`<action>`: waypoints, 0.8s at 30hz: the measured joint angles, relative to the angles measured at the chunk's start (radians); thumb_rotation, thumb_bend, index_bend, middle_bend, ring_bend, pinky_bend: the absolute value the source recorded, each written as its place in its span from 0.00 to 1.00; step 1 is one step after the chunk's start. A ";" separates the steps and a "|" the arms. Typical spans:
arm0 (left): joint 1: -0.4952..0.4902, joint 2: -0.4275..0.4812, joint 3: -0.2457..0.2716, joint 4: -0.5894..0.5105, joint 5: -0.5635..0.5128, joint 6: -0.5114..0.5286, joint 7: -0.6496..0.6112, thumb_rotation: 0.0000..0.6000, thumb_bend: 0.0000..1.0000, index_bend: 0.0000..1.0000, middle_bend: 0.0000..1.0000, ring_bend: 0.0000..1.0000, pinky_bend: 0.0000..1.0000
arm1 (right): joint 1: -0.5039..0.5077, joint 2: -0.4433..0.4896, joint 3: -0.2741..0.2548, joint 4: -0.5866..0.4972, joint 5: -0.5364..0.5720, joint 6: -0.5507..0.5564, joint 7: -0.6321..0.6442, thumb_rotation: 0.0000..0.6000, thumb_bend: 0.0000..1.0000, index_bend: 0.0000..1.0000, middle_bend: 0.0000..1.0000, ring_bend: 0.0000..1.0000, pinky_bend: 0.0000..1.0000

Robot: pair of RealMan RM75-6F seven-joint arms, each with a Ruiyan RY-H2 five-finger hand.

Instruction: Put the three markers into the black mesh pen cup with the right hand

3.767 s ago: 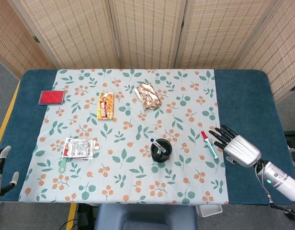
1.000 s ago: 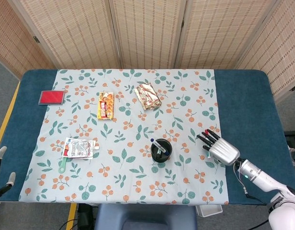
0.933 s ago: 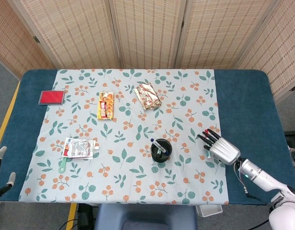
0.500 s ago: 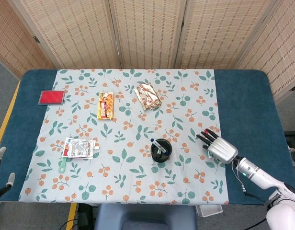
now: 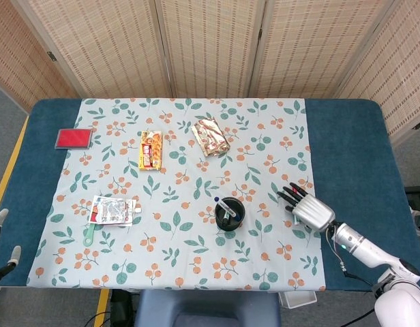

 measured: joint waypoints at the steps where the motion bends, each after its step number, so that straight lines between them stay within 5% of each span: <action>1: 0.000 0.000 0.000 0.000 0.001 0.000 -0.001 1.00 0.40 0.01 0.16 0.06 0.26 | 0.000 -0.002 0.001 0.002 0.002 0.000 -0.003 1.00 0.27 0.57 0.10 0.00 0.00; 7: 0.001 0.002 0.003 0.007 0.013 0.005 -0.012 1.00 0.40 0.00 0.16 0.06 0.26 | -0.005 -0.015 0.013 0.013 0.015 0.007 -0.020 1.00 0.26 0.72 0.17 0.00 0.00; 17: 0.006 0.003 0.002 0.005 0.016 0.016 -0.017 1.00 0.40 0.00 0.16 0.06 0.26 | -0.004 0.013 0.034 -0.011 0.029 0.109 -0.030 1.00 0.25 0.73 0.19 0.00 0.00; 24: 0.007 0.005 -0.001 -0.001 0.014 0.018 -0.019 1.00 0.40 0.00 0.16 0.06 0.26 | 0.016 0.091 0.101 -0.193 0.069 0.274 0.010 1.00 0.25 0.73 0.20 0.00 0.00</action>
